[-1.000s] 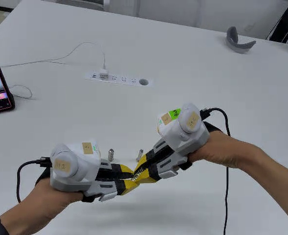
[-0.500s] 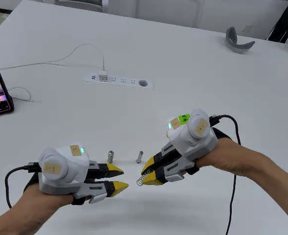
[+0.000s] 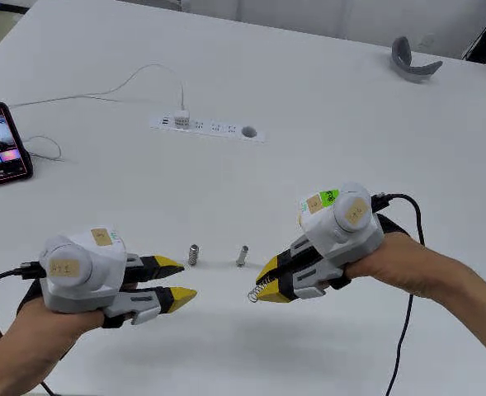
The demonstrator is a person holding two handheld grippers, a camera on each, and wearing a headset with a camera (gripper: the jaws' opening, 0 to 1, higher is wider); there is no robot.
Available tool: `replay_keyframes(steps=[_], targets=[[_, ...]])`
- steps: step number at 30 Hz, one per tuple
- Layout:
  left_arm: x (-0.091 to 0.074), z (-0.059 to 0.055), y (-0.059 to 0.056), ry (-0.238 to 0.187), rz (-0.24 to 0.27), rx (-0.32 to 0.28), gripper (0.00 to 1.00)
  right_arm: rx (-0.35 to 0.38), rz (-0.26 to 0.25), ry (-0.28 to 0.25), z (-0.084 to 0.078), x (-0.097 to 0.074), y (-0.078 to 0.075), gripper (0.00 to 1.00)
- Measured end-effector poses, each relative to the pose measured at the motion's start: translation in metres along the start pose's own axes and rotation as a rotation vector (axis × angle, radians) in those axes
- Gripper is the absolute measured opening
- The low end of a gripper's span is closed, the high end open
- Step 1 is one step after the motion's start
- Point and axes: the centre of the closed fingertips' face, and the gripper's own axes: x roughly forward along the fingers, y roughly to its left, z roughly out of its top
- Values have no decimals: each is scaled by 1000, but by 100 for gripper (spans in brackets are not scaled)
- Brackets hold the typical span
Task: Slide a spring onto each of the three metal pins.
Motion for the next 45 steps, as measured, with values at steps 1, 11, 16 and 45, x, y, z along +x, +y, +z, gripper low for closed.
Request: replay_keyframes(steps=[1,11,16,45], targets=[[-1,-1,3,2,15,-4,29,5,-12,8,-3,0,-4,12],[-12,-12,17,15,79,-36,40,33,-92,42,-16,-3,-31,12],[-17,-14,22,11,107,-59,45,38,-115,61,-20,-3,-41,12],[-43,-33,40,28,219,-125,61,34,-156,117,-23,17,-97,13]])
